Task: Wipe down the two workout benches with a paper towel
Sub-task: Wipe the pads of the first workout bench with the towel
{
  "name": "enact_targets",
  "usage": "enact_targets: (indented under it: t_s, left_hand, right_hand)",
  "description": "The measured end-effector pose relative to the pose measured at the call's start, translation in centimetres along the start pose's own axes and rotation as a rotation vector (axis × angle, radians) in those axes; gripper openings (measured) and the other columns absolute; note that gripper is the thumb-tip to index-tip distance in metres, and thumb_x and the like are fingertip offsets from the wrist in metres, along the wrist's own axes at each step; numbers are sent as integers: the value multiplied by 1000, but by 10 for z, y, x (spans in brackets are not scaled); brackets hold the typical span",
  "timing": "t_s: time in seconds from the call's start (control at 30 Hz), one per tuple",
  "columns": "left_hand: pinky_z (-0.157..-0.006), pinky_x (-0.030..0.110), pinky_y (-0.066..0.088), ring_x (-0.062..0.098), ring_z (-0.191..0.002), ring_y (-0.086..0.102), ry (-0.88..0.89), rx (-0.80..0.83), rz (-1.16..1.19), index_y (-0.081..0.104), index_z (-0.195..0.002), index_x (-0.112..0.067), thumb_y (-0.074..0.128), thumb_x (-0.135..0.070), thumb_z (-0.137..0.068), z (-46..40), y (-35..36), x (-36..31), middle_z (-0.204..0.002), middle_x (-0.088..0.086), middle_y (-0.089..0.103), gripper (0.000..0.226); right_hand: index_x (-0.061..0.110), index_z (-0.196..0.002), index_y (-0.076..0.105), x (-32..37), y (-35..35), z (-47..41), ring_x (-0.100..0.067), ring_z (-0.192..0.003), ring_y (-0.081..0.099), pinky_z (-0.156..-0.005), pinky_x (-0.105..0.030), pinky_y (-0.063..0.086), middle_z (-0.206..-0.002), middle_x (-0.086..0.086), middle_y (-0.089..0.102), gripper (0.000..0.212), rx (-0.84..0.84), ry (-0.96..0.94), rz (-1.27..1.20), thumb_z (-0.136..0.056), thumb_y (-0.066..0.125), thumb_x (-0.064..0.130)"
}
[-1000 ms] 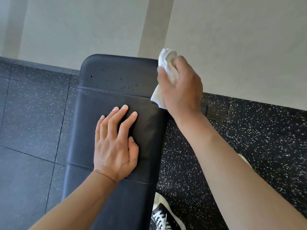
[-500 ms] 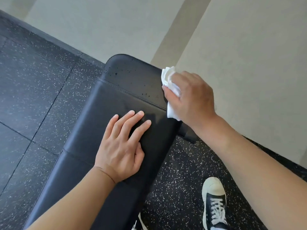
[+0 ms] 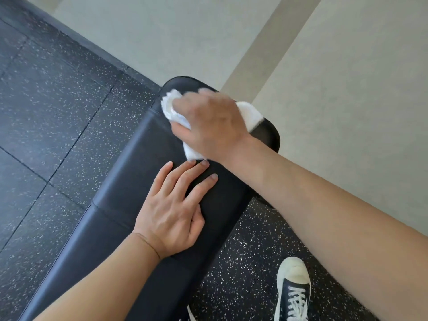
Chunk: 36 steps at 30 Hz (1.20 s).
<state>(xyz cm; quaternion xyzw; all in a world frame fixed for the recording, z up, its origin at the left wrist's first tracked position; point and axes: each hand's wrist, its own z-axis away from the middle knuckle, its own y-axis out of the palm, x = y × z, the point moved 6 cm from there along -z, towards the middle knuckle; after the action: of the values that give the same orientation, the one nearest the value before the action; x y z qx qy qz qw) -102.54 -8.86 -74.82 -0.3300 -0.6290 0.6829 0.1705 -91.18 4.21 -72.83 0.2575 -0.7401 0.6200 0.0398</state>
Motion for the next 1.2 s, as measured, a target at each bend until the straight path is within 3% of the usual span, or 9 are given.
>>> enact_targets:
  t_s: [0.13, 0.27, 0.47, 0.53, 0.63, 0.7, 0.87, 1.03, 1.2]
  left_hand:
    - [-125, 59, 28, 33, -152, 41, 5, -9, 8, 55, -149, -19, 52, -20, -82, 1, 1, 1, -161, 9, 47, 67]
    - [-125, 59, 28, 33, -152, 40, 11, -6, 17, 53, -150, -21, 51, -21, -83, 1, 1, 2, -162, 8, 45, 67]
    - [-125, 58, 27, 33, -152, 40, 3, -14, 16, 53, -150, -21, 50, -19, -83, 2, 2, 4, -162, 8, 45, 67]
    - [-125, 59, 28, 33, -152, 40, 1, -8, 13, 53, -149, -20, 51, -19, -82, 2, 2, 3, -162, 8, 45, 67]
    - [-124, 59, 29, 33, -152, 40, -6, 6, 5, 53, -148, -20, 52, -19, -81, 0, -1, 1, -161, 9, 46, 67]
    - [-124, 59, 29, 33, -152, 41, -5, 12, 6, 53, -148, -19, 53, -18, -81, -1, -1, 0, -161, 10, 47, 67]
    - [-124, 59, 29, 34, -151, 42, 0, 1, 2, 57, -147, -18, 52, -20, -82, 1, 0, 1, -160, 9, 48, 65]
    - [-124, 59, 29, 34, -150, 42, 5, -1, 13, 57, -148, -19, 51, -20, -83, 0, 1, 2, -161, 8, 46, 65]
    - [-124, 59, 28, 35, -149, 43, -6, 70, 13, 57, -147, -19, 48, -24, -86, 1, -1, 0, -160, 7, 48, 62]
  right_hand:
    - [12, -98, 74, -43, -34, 70, -24, -66, 47, -61, -32, 29, -71, -1, 56, 23, -1, -19, 69, -94, 62, 31]
    - [13, -82, 68, -69, -52, 101, -20, -64, 37, -55, -34, 30, -67, 1, 46, 28, -3, -35, 117, -100, 56, 30]
    - [12, -73, 65, -34, -23, 23, -33, -59, 51, -52, -33, 31, -63, -6, 58, 15, -123, 74, 3, -80, 74, 22]
    - [14, -80, 69, -17, -7, -22, -33, -66, 59, -57, -33, 28, -71, -5, 66, 12, -110, 94, -8, -81, 73, 26]
    - [23, -96, 67, -6, 19, -72, -28, -92, 64, -65, -33, 27, -95, 1, 71, 21, 0, 142, 105, -91, 54, 40]
    - [24, -98, 65, -6, 26, -77, -26, -94, 64, -66, -32, 27, -97, 2, 71, 23, 31, 125, 108, -91, 51, 41]
    - [14, -86, 72, -19, -13, 5, -33, -66, 59, -58, -32, 28, -70, -5, 64, 16, -139, -54, -20, -79, 73, 28]
    - [12, -78, 67, -67, -49, 95, -26, -62, 44, -54, -34, 30, -66, -3, 51, 20, -21, -25, 97, -89, 68, 29]
    - [14, -72, 59, -53, -43, 75, -28, -60, 48, -53, -31, 26, -64, -4, 53, 22, 36, 38, 88, -83, 73, 27]
